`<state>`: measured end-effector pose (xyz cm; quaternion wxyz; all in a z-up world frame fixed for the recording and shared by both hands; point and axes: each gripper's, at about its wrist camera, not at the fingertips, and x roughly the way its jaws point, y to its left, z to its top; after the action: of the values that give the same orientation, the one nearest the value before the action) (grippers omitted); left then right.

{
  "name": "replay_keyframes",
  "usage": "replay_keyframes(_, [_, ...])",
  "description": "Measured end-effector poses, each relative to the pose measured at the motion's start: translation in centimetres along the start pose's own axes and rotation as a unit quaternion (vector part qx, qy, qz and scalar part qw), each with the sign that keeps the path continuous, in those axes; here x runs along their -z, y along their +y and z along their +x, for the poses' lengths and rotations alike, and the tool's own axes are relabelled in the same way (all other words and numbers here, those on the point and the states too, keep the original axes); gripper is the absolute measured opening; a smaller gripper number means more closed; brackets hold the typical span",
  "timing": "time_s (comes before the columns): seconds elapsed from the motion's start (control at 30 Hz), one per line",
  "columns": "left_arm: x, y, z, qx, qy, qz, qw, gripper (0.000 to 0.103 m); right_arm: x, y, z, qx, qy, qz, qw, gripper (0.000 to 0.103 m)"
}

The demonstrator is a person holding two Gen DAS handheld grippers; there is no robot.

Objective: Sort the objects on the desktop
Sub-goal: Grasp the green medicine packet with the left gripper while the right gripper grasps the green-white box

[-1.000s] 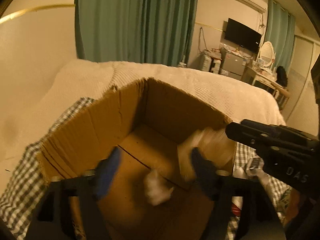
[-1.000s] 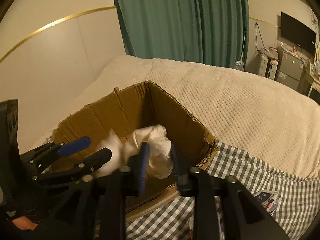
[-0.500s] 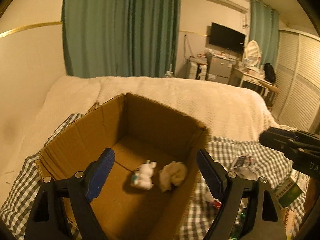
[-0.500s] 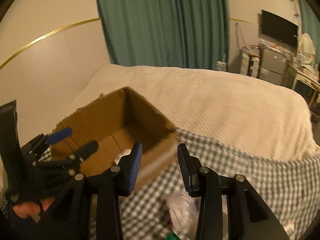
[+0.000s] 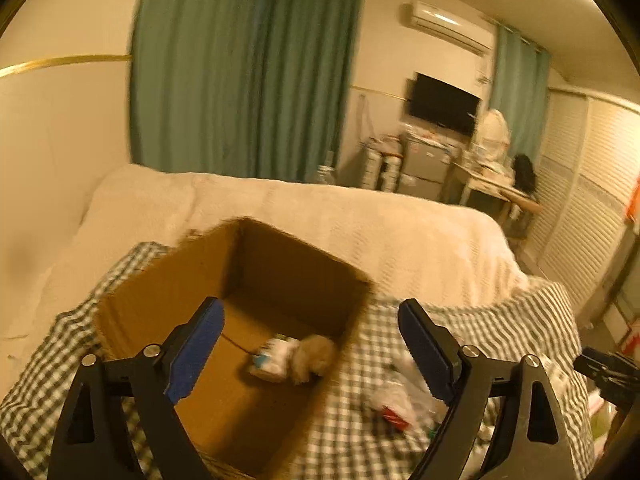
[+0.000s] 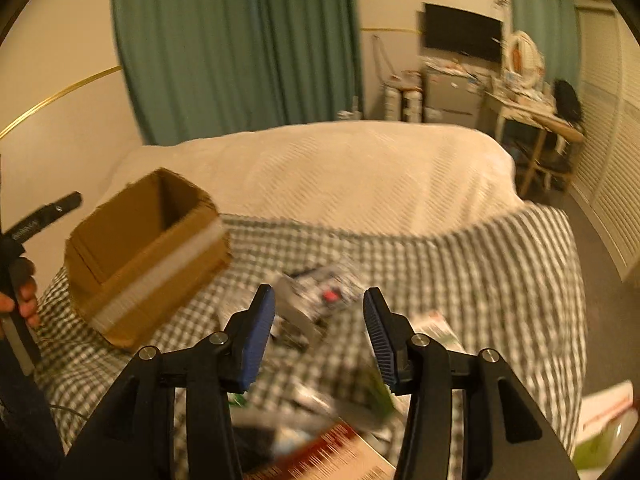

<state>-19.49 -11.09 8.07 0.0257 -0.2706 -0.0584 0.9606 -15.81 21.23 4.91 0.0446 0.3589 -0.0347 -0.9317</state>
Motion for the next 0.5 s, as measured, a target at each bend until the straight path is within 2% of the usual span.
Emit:
replay_keyframes(0.07, [0.8,-2.6,0.3,0.023,0.009,0.021,0.9995,0.101,1.1,-1.6,-0.4,0.016,0.001,0.013,1.000,0.049])
replay_keyframes(0.13, [2.1,-5.6,0.8,0.054,0.026,0.038,0.9975,0.101,2.1,-3.1,-0.6,0.014,0.003,0.028,1.000,0.054])
replay_keyframes(0.23, [4.6,-9.2,2.3,0.094,0.060,0.056,0.9922,0.101,3.2,-4.5,-0.9,0.015,0.005,0.035,0.999,0.054])
replay_keyframes(0.3, [6.7,-11.1,3.6,0.090,0.088,0.069,0.9897,0.101,3.7,-5.0,-0.5,0.017,0.008,0.039,0.999,0.056])
replay_keyframes(0.5, [13.1,-14.2,7.5,0.062,0.163,0.116,0.9778,0.101,4.1,-6.1,0.3,0.025,0.005,0.049,0.998,0.073])
